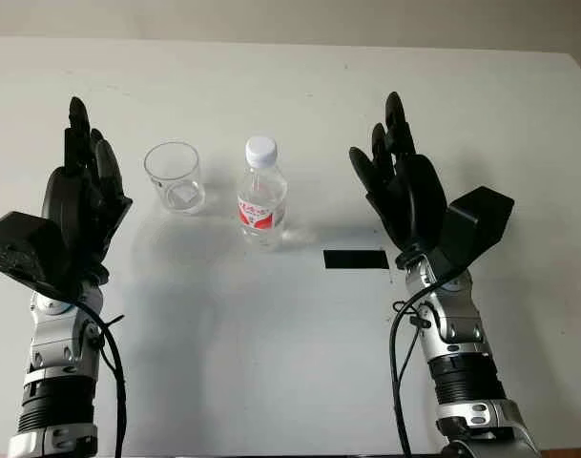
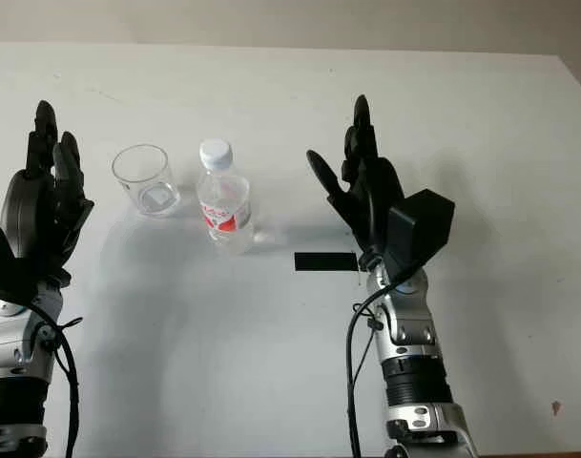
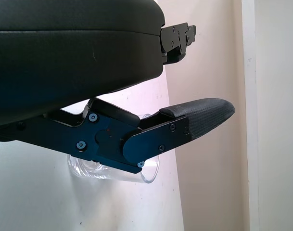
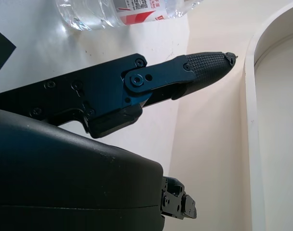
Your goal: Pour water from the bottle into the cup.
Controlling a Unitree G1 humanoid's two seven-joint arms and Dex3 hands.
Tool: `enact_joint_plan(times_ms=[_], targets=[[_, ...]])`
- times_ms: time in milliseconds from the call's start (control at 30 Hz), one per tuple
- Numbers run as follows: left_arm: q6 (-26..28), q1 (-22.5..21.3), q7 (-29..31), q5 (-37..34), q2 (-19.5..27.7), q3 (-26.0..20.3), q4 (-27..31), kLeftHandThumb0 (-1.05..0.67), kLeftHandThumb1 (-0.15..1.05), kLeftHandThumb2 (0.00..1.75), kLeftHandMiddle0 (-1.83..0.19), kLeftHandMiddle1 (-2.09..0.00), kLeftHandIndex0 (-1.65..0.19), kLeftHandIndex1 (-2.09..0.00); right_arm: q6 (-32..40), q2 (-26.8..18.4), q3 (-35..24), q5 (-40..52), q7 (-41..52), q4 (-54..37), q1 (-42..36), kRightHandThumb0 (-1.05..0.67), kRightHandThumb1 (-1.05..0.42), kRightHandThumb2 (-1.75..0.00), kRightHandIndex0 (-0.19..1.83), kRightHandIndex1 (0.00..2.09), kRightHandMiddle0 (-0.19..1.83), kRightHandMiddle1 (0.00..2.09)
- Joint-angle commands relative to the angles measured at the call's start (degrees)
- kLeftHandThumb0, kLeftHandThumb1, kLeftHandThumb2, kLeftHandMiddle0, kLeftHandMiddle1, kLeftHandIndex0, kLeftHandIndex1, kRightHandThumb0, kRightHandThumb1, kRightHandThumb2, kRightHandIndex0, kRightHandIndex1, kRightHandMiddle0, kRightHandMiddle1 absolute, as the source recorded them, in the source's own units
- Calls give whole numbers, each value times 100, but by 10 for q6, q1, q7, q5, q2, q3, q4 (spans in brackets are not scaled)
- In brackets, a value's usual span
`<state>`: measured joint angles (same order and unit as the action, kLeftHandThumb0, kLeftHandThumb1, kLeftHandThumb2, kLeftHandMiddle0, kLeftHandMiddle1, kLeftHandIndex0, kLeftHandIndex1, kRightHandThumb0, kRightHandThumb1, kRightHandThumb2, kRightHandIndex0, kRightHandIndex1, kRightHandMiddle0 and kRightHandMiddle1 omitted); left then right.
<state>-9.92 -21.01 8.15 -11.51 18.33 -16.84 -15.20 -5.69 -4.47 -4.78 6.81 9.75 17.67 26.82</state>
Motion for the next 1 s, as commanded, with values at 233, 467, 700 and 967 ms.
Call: enact_joint_plan(times_ms=[233,467,700,967], targets=[[2,1,5,-2,-5,4,3,-76,105,75,19,0,19,0,1,-10,2,6,23,-10,-17,-83,-104,-11,-19,0,-19,0],[-3,2,0,3,-7,4,-1,-76,105,74,19,0,19,0,-13,-37,40,-22,81,-32,-23,-98,-97,-5,-19,0,-19,0],[-4,-1,-8,4,-9,2,-3,-75,105,77,19,0,19,0,26,-52,103,-30,159,-105,-37,-98,-83,-2,-19,0,-19,0],[-19,-1,-10,1,-7,-3,-8,-75,105,76,19,0,19,0,1,-35,140,-58,169,-35,-9,-99,-82,-5,-19,0,-19,0]])
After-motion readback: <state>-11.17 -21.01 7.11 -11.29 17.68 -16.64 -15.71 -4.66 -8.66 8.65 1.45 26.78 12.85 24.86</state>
